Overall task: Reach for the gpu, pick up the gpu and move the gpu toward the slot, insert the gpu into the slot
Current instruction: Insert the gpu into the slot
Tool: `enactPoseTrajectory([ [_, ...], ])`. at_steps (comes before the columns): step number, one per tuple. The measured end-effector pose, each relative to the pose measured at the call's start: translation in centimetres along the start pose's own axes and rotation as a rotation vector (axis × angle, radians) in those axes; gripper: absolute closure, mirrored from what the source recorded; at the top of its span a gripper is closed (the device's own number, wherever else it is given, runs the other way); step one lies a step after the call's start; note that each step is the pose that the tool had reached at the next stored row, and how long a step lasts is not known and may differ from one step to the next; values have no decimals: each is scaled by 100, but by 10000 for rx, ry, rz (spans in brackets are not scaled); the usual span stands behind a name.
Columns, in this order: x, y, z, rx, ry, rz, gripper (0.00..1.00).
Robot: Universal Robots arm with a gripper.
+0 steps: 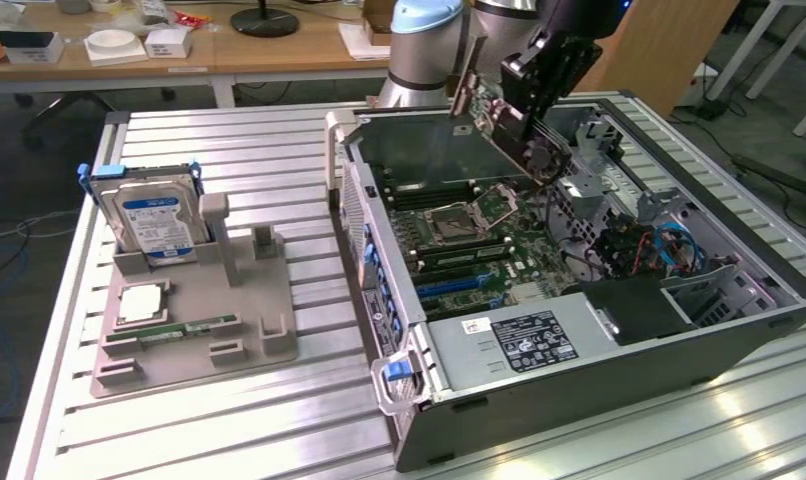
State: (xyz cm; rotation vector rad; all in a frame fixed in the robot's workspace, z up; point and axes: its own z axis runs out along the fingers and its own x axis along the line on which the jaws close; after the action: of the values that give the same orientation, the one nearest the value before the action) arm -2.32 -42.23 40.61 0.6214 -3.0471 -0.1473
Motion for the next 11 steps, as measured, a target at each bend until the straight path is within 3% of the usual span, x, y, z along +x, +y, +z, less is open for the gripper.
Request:
enactPoseTrajectory([
  [11, 0, -1, 9, 17, 187, -1893, 74],
])
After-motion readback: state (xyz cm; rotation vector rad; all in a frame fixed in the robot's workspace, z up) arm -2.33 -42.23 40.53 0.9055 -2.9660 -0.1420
